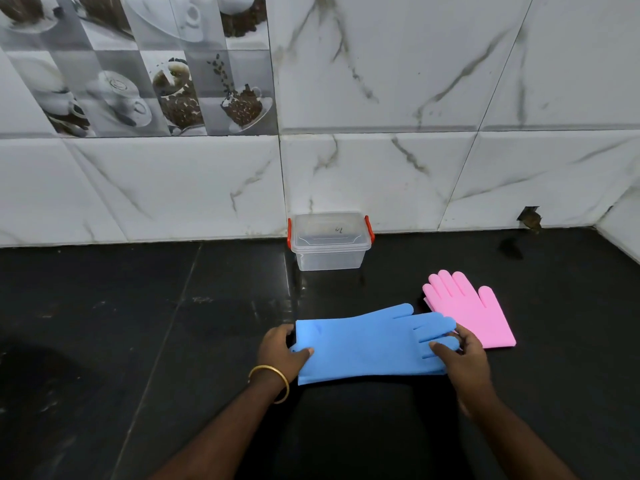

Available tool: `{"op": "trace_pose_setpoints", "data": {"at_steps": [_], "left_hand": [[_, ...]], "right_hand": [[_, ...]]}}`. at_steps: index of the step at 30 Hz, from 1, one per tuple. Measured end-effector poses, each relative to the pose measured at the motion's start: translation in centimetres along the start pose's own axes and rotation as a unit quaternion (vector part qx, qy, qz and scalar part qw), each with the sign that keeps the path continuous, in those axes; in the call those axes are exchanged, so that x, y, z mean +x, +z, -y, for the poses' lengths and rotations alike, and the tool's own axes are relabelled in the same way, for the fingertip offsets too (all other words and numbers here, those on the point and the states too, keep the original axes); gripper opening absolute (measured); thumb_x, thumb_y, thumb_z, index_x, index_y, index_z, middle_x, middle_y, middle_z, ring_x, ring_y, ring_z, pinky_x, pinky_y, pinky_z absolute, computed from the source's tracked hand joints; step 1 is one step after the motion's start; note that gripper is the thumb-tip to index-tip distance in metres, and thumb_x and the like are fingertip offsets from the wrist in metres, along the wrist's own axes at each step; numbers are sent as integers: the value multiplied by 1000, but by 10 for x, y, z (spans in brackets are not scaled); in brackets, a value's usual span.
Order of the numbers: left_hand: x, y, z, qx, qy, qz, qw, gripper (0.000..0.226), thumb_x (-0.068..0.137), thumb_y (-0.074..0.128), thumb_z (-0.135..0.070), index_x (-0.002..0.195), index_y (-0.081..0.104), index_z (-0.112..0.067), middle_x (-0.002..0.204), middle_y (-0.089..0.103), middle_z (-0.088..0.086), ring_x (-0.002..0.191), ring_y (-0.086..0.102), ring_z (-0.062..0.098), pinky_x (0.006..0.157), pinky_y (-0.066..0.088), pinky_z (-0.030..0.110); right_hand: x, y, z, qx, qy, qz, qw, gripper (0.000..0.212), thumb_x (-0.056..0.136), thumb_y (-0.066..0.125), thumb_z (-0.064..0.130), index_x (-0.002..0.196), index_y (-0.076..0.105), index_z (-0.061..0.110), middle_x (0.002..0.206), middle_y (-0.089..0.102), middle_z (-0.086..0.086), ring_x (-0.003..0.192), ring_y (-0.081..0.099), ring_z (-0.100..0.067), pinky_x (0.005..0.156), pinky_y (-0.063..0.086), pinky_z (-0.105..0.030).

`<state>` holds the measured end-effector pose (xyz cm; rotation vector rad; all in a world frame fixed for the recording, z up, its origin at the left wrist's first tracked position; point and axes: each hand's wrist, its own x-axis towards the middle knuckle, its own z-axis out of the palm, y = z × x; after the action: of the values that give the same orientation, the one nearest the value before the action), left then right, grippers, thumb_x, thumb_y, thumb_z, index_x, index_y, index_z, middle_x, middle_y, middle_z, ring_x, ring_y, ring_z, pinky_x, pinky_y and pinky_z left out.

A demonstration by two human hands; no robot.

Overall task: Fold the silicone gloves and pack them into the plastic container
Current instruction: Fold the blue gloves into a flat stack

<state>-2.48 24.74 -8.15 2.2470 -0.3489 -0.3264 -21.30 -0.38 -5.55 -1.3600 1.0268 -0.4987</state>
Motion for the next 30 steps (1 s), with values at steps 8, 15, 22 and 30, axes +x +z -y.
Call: {"op": "trace_pose_setpoints", "data": {"at_steps": [8, 15, 22, 30], "left_hand": [[26, 13, -14, -26, -139, 3, 990, 58, 64, 87, -24, 115, 62, -8, 107, 70, 8, 101, 66, 27, 90, 52, 33], [41, 12, -24, -26, -159, 64, 985, 21, 69, 81, -14, 79, 63, -13, 85, 68, 8, 82, 66, 27, 77, 55, 34], [39, -4, -18, -67, -98, 47, 992, 21, 80, 72, -12, 74, 52, -17, 81, 61, 6, 75, 55, 23, 66, 47, 31], [31, -37, -10, -212, -99, 64, 970, 47, 86, 65, -4, 115, 46, -35, 89, 61, 7, 81, 65, 23, 57, 57, 34]], "right_hand": [[2, -4, -5, -165, -26, -72, 983, 68, 78, 80, 9, 137, 47, 8, 126, 59, -12, 105, 58, -22, 93, 54, -49], [12, -6, -5, -143, 12, -118, 983, 70, 75, 83, 10, 136, 48, 5, 129, 55, -17, 114, 58, -31, 94, 54, -47], [14, 6, -7, -124, 24, -139, 982, 66, 72, 85, 8, 130, 52, 6, 132, 52, -19, 116, 57, -33, 95, 53, -51], [11, 33, -18, -122, -44, -129, 983, 50, 73, 84, 12, 117, 60, 11, 124, 57, -13, 102, 53, -18, 91, 51, -43]]}}
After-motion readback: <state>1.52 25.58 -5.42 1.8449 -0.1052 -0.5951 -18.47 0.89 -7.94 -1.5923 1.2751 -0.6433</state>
